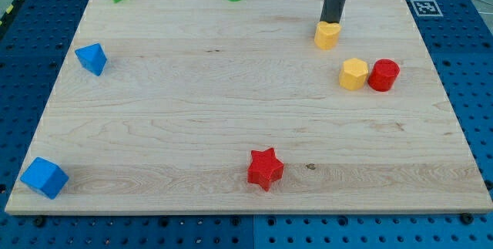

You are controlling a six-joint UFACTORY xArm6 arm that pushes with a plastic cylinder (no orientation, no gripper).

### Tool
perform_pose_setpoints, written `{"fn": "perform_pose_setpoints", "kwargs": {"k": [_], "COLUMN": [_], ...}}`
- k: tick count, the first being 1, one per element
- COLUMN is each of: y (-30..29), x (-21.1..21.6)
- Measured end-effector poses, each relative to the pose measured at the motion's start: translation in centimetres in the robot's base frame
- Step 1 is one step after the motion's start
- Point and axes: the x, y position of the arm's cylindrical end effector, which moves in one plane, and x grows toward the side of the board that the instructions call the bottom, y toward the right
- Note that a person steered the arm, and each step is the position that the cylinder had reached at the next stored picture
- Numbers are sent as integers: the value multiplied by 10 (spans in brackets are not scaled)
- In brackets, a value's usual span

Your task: Place the yellow heart at left side of the yellow hexagon

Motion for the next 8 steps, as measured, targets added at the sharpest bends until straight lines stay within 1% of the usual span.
{"fn": "perform_pose_setpoints", "kwargs": {"k": [1, 2, 3, 4, 5, 6, 8], "y": [-12, -35, -71, -71, -46, -34, -34], "x": [23, 32, 32, 40, 32, 33, 74]}}
